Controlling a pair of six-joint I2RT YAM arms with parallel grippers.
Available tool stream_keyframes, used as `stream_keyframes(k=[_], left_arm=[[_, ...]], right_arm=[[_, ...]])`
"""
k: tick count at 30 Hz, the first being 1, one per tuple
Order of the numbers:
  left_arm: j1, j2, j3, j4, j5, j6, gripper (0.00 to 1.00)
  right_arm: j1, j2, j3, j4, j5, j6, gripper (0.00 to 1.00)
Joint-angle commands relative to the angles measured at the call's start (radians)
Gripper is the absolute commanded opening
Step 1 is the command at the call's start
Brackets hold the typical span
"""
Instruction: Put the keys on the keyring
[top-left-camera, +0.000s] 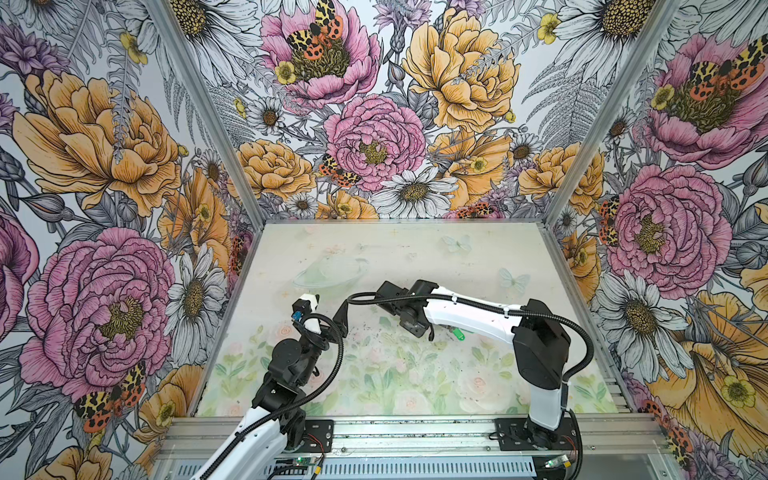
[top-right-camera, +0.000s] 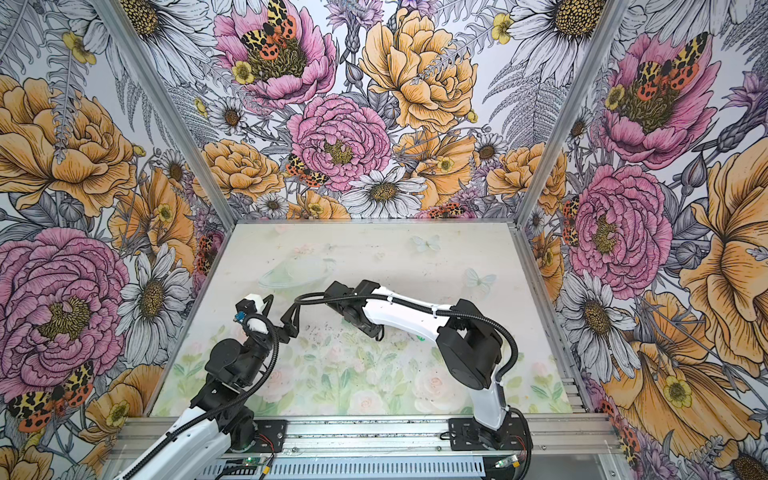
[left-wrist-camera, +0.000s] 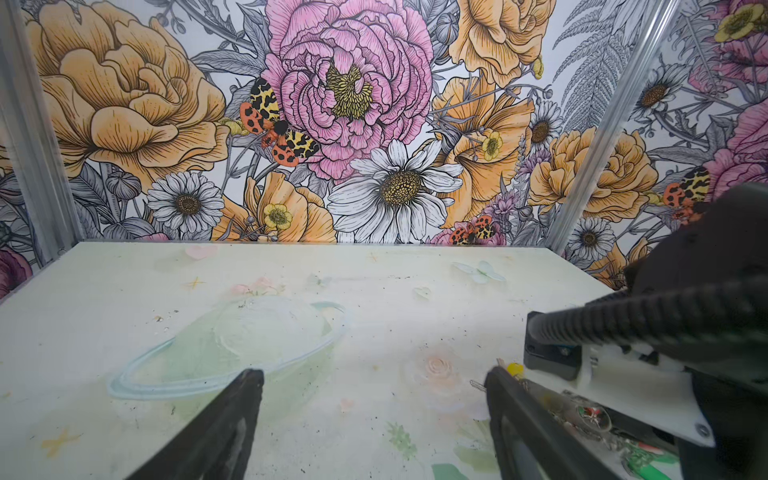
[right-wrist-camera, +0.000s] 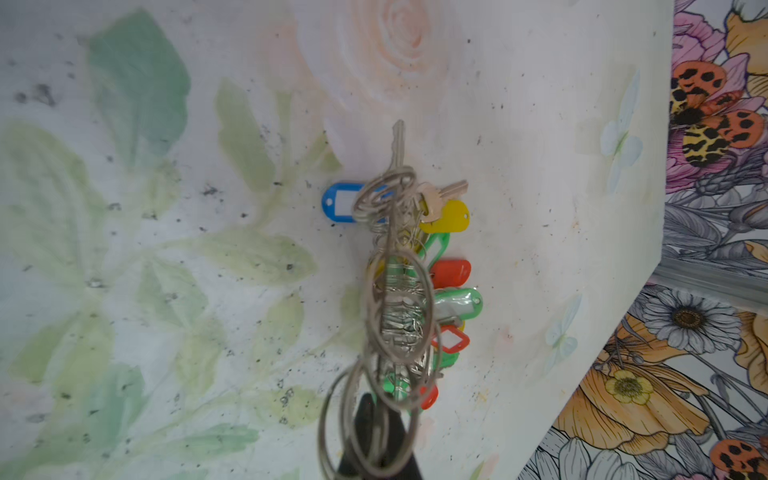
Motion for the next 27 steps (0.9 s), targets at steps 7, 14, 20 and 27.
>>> stream_keyframes(k=[7, 14, 20, 27], left_arm=[[0.039, -0.056, -0.020, -0.038, -0.025, -0.037, 0.89], [0.056, 0.026, 0.016, -0.025, -0.052, -0.041, 0.99], [0.056, 0.220, 0.115, -0.024, -0.302, -0.046, 0.99], [0.089, 0.576, 0.248, 0.129, -0.448, 0.171, 0.99]], right_arm=[[0.064, -0.158, -0.018, 0.010, -0.216, 0.052, 0.35], [-0.031, -0.429, -0.128, 0.061, -0.210, 0.021, 0.44], [-0.310, -0.624, -0.368, 0.324, -0.046, 0.017, 0.45], [-0.647, -0.718, -0.827, 1.022, -0.080, -0.138, 0.52]])
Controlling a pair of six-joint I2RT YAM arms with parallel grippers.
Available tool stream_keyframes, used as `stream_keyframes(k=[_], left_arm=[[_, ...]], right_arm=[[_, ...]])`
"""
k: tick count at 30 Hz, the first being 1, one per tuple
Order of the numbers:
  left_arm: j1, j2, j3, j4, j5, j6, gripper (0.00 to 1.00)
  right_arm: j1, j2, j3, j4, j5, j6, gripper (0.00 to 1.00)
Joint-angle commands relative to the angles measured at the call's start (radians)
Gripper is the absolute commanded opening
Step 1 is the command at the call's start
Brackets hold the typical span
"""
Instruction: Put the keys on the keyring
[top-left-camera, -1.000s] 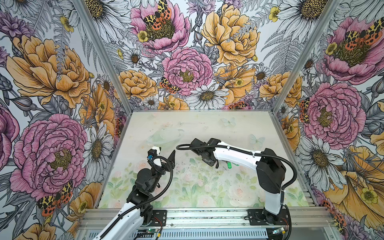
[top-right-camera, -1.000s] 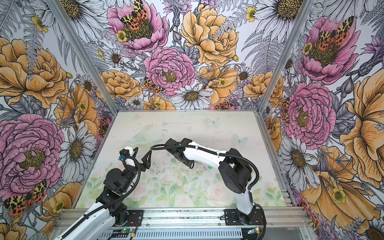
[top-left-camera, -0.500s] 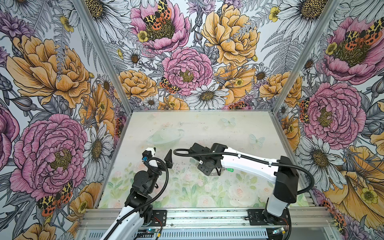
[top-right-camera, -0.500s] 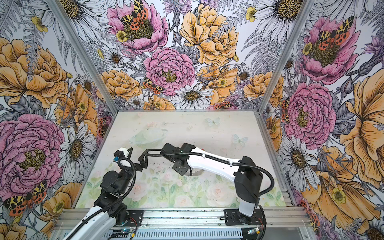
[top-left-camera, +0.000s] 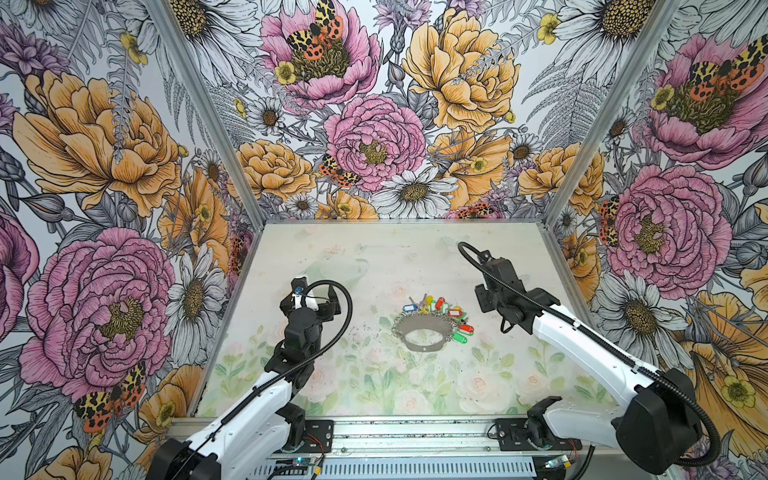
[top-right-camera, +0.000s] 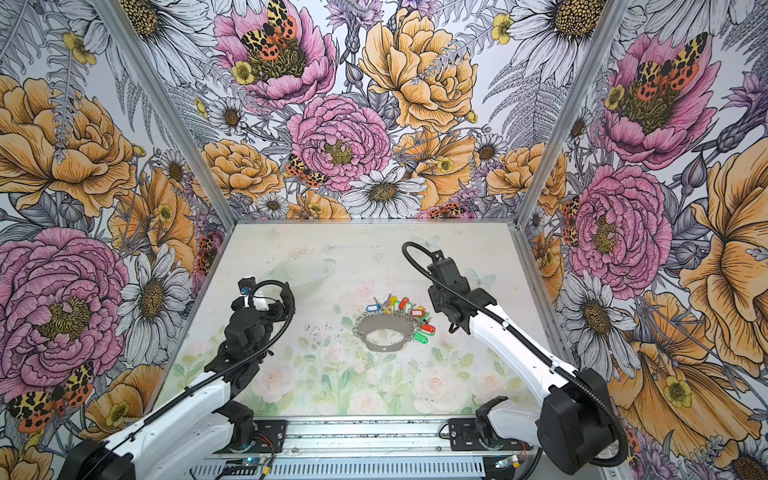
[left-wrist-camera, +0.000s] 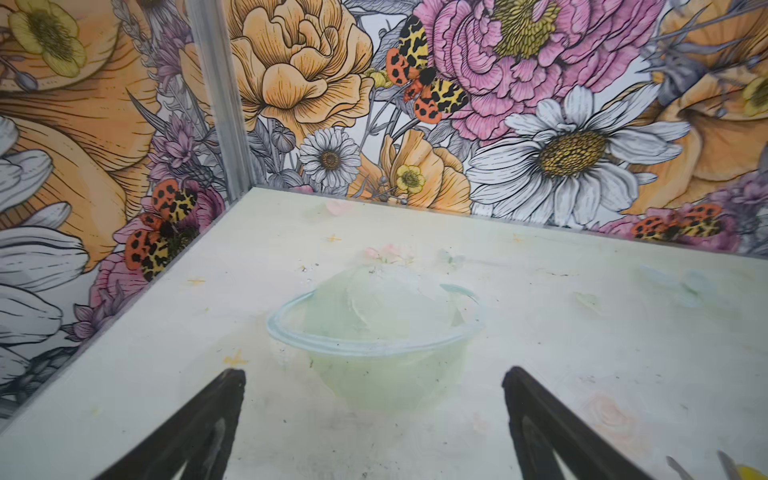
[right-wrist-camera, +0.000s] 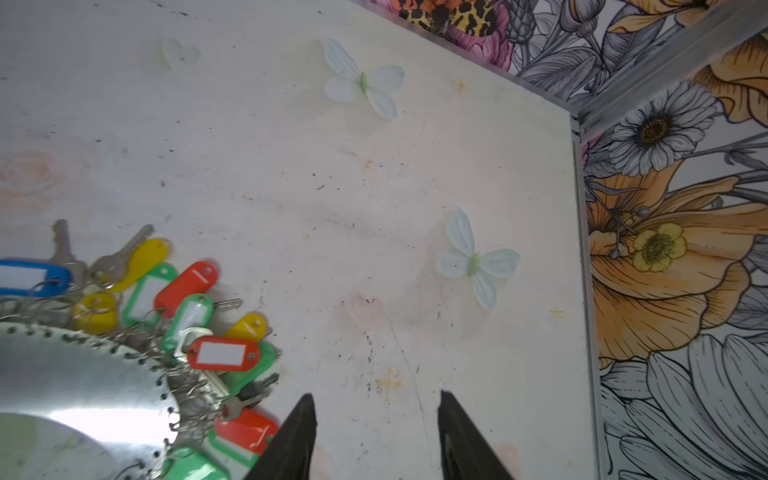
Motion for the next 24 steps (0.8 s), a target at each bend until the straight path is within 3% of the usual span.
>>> stream_keyframes(k=[1, 4, 9, 11, 14, 16, 18, 19, 21, 24], left_arm=[[0.033, 0.139, 0.057, 0.113, -0.078, 0.165, 0.99], [0.105, 0.289, 0.092, 0.184, -0.015, 0.200, 0.99], [0.261, 0.479, 0.085, 0.393, 0.238, 0.154, 0.99], [0.307, 0.552, 0.100, 0.426, 0.288, 0.119, 0.99], [0.406, 0.602, 0.084, 0.496, 0.482, 0.055, 0.99], [0.399, 0.623, 0.059, 0.569, 0.473, 0.064, 0.99], [0.395, 0.610, 0.066, 0.525, 0.469, 0.065, 0.99], [0.396, 0.619, 0.064, 0.548, 0.470, 0.067, 0.99], [0.393, 0.615, 0.063, 0.542, 0.454, 0.064, 0.99], [0.390, 0.616, 0.060, 0.551, 0.444, 0.062, 0.99]], right_arm=[[-0.100, -0.008, -0.162, 0.482, -0.023, -0.076, 0.52], [-0.191, 0.084, -0.268, 0.759, -0.024, -0.091, 0.53], [-0.257, 0.228, -0.316, 1.020, -0.134, -0.125, 0.53], [-0.308, 0.241, -0.319, 1.051, -0.285, -0.103, 0.53], [-0.391, 0.247, -0.342, 1.096, -0.444, -0.048, 0.53], [-0.428, 0.282, -0.396, 1.228, -0.482, -0.017, 0.53], [-0.439, 0.318, -0.453, 1.377, -0.468, 0.005, 0.55], [-0.440, 0.298, -0.447, 1.332, -0.461, 0.005, 0.56], [-0.442, 0.316, -0.430, 1.334, -0.440, 0.019, 0.99], [-0.439, 0.305, -0.442, 1.330, -0.368, 0.039, 0.99]])
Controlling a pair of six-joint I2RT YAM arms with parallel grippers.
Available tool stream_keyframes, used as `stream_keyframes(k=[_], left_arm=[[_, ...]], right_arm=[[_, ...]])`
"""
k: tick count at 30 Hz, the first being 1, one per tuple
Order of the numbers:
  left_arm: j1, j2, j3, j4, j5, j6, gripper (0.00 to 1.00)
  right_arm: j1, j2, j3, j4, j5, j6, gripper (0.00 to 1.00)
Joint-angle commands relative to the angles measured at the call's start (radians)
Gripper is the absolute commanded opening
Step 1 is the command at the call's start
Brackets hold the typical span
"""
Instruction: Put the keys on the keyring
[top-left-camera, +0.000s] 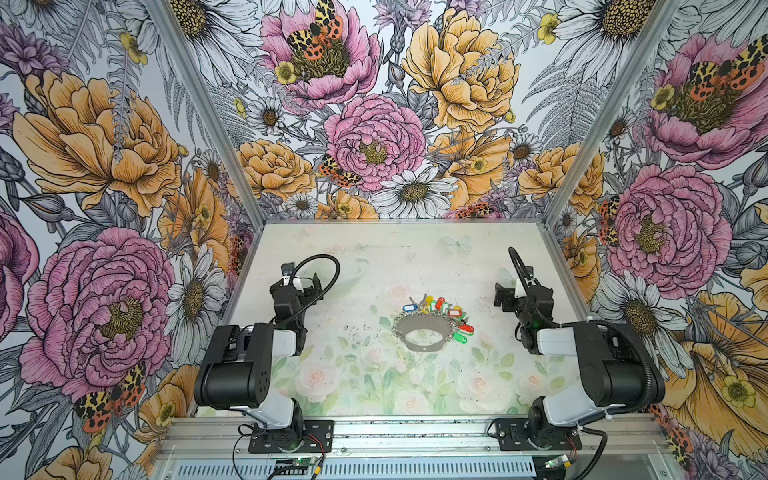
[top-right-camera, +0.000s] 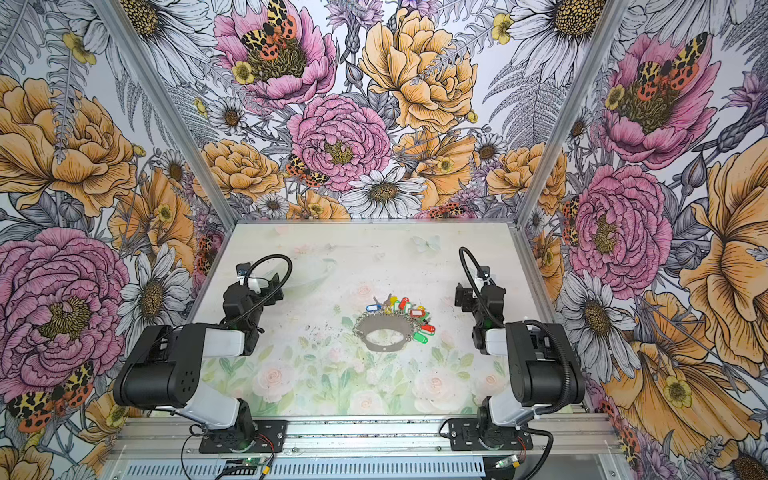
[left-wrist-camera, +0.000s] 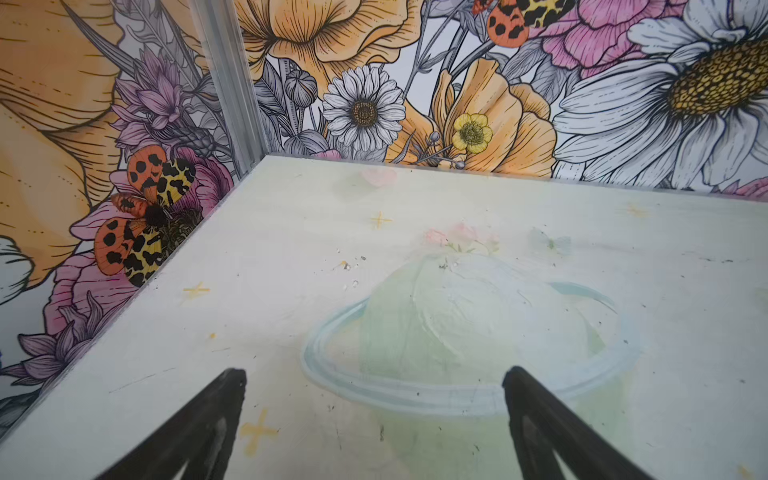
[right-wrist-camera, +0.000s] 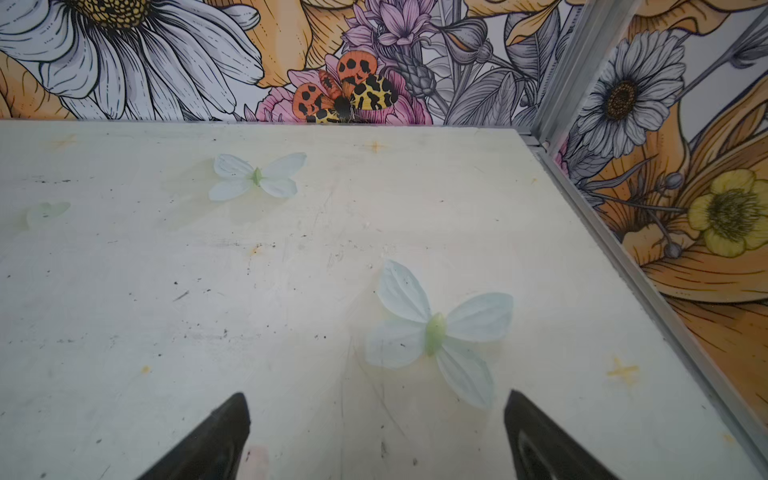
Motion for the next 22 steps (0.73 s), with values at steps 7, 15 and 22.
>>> stream_keyframes(k=[7, 15, 22], left_arm=[[-0.019, -0.001, -0.012, 0.051, 0.012, 0.000, 0.99], [-0.023, -0.002, -0.012, 0.051, 0.009, 0.003, 0.99], [-0.025, 0.000, -0.011, 0.050, 0.007, 0.004, 0.99]], right_arm=[[0.007, -0.004, -0.006, 0.122, 0.055, 0.043, 1.00], [0.022, -0.005, -0.004, 0.115, -0.019, -0.004, 1.00], [0.030, -0.009, -0.017, 0.133, 0.005, -0.006, 1.00]])
